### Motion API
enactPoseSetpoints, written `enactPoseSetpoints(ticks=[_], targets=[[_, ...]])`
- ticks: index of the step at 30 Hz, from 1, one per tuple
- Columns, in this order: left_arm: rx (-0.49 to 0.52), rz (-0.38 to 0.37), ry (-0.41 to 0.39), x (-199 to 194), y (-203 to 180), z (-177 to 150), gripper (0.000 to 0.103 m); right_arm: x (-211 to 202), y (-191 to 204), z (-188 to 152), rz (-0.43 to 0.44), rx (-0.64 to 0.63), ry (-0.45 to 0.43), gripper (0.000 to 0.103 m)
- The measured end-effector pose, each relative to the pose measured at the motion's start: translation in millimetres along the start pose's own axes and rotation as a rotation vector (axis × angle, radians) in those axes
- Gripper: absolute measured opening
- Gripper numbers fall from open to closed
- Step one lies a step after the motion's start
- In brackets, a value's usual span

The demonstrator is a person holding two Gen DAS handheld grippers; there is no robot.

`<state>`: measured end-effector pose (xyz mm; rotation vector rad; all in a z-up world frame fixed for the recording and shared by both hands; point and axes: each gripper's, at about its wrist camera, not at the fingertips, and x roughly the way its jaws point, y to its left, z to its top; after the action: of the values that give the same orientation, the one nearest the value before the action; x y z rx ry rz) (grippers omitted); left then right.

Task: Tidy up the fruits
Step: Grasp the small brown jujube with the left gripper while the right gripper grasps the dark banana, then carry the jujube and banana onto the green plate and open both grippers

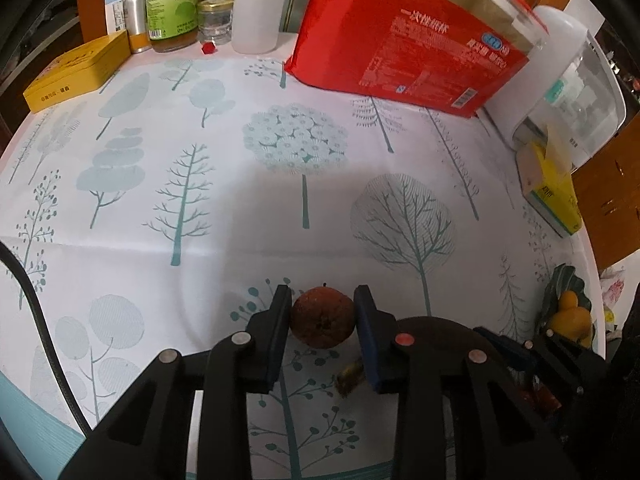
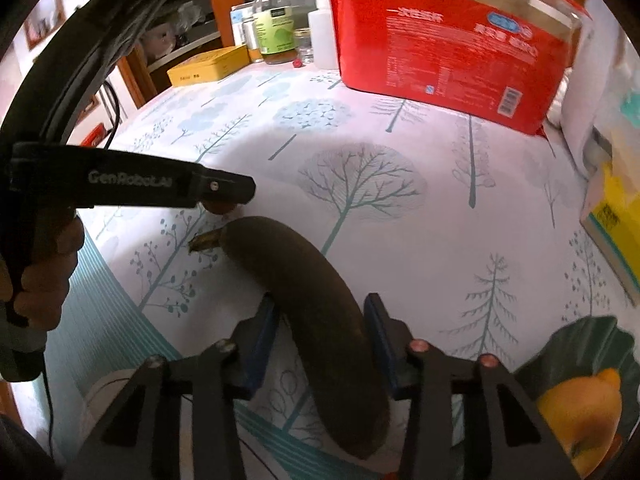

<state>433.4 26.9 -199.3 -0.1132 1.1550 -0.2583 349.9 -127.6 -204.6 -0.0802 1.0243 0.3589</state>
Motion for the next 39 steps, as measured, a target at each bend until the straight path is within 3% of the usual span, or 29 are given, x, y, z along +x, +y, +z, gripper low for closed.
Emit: enactPoseSetpoints(ticks=[24, 30, 39], targets=[[0.001, 0.014, -0.130, -77, -2, -11, 0.030, -48, 20, -8, -0.074, -0.018, -0.058, 0.037], [0.038, -0.007, -0.162, -105, -23, -20, 0.030, -81, 9, -19, -0.081, 0.071, -0.090, 0.037], [0.094, -0.063, -0.160, -123, -77, -50, 0.030, -136, -44, -61, -0.075, 0.294, -0.121, 0.037]])
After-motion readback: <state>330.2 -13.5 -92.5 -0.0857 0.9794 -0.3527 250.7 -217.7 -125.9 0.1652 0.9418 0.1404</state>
